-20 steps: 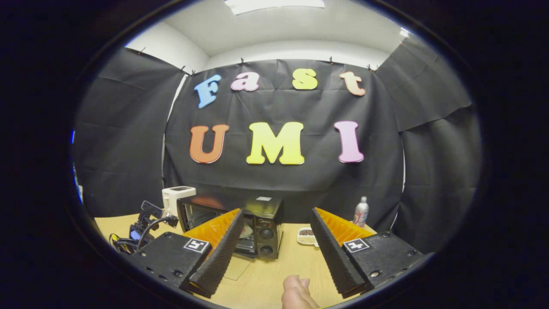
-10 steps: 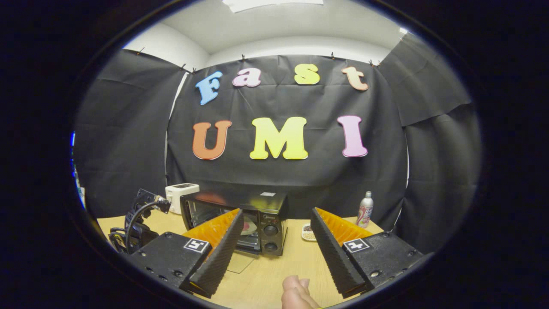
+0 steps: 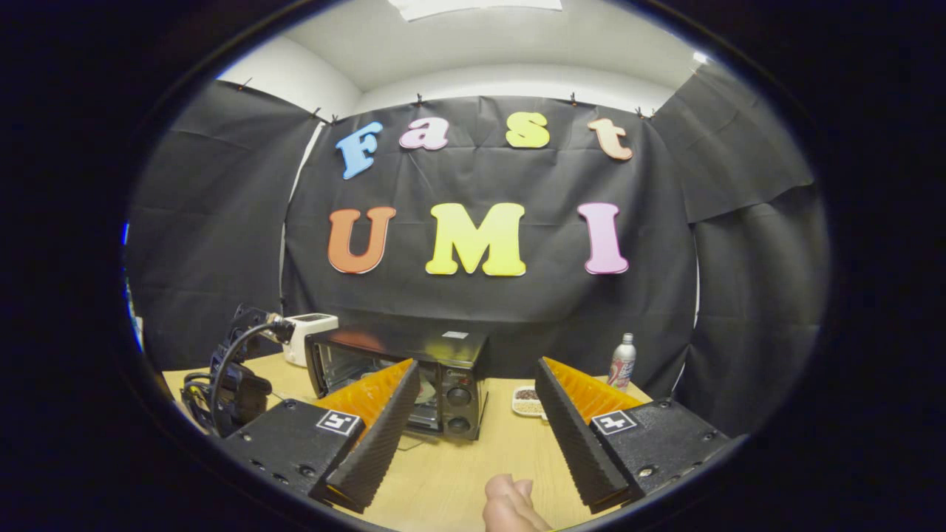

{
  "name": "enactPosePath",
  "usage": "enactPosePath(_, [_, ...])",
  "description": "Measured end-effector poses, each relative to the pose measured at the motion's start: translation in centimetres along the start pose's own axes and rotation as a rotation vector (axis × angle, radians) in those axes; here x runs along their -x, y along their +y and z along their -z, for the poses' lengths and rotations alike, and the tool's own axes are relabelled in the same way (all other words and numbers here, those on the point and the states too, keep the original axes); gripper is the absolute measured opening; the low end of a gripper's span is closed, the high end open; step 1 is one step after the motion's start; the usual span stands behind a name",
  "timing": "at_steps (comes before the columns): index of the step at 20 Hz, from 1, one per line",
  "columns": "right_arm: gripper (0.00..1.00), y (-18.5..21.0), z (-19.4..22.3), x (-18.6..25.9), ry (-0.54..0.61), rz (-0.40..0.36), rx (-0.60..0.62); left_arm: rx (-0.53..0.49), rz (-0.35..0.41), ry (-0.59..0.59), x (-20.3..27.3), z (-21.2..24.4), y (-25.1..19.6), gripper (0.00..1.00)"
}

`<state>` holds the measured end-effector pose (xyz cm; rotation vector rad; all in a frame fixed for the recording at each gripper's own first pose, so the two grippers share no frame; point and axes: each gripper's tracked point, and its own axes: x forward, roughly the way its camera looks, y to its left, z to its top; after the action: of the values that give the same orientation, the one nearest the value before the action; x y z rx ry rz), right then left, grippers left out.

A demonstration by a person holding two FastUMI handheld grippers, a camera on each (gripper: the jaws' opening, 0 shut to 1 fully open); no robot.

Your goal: Open the electric oven with the left hand, put the food in, and close the electric oven.

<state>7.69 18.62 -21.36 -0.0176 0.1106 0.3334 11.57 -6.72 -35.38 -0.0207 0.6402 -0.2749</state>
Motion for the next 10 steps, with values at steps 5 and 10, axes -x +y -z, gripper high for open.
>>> enactPosePath(5, [0.96, -0.4, 0.1, 0.2, -0.001, 0.007, 0.002, -0.014, -0.013, -0.027, -0.6, -1.9, 0.5, 0.96])
enactPosePath(10, [0.96, -1.0, 0.0, 0.6, -0.002, 0.019, 0.007, -0.019, -0.012, -0.056, -1.4, -3.9, 0.7, 0.96])
